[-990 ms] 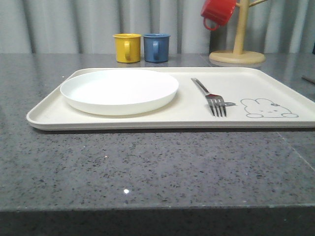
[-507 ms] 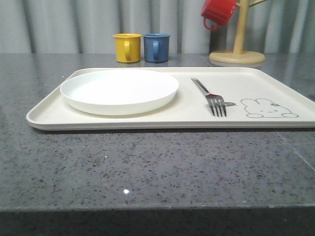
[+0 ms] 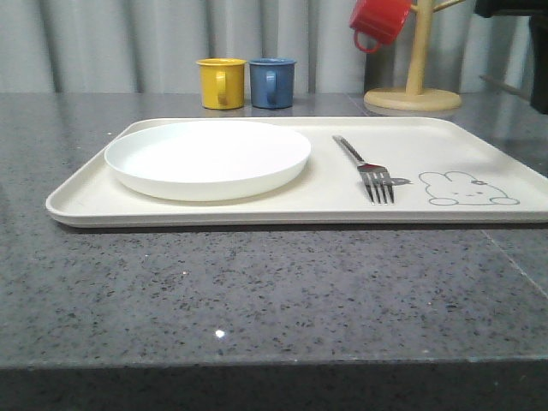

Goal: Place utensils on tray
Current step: 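Place the chopsticks on the tray beside the fork with the right gripper, then grasp the silver spoon on the table with the right gripper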

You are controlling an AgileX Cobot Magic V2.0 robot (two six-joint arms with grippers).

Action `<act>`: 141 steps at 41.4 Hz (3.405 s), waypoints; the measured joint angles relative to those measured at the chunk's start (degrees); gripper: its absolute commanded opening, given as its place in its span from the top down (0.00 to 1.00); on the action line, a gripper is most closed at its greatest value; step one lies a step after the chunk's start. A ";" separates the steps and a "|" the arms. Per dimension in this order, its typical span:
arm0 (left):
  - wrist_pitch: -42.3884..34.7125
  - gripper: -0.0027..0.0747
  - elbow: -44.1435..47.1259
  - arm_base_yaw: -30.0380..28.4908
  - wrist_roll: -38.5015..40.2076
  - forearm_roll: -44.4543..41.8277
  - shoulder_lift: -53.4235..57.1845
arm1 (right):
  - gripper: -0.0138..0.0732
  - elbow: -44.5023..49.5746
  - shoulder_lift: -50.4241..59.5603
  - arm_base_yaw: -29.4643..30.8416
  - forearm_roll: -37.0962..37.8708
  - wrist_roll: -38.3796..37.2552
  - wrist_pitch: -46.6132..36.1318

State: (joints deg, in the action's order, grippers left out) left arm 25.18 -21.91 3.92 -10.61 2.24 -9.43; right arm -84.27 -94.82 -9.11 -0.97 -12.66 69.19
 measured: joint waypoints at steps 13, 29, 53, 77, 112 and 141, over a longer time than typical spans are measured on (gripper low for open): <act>0.00 0.99 0.00 0.00 0.00 0.00 0.00 | 0.77 -0.45 -4.97 -7.36 -2.13 -4.10 -4.02; 0.00 0.99 0.00 0.00 0.00 0.00 0.00 | 0.77 -0.97 -8.40 -7.64 -3.71 -4.83 -5.89; 0.00 0.99 0.00 0.00 0.00 0.00 0.00 | 0.75 -0.97 -8.49 -7.64 -4.69 -4.97 -4.83; 0.00 0.99 0.00 0.00 0.00 0.00 0.00 | 0.63 -0.97 -8.49 -7.64 -5.01 -5.09 -4.49; 0.00 0.99 0.00 0.00 0.00 0.00 0.00 | 0.57 -8.87 -8.05 1.82 2.51 0.41 0.82; 0.00 0.99 0.00 0.00 0.00 0.00 0.00 | 0.57 -8.89 -8.90 23.35 3.40 10.58 1.13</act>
State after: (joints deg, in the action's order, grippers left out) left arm 25.18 -21.91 3.92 -10.61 2.24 -9.43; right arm -93.16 -103.71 14.24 2.43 -2.08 70.32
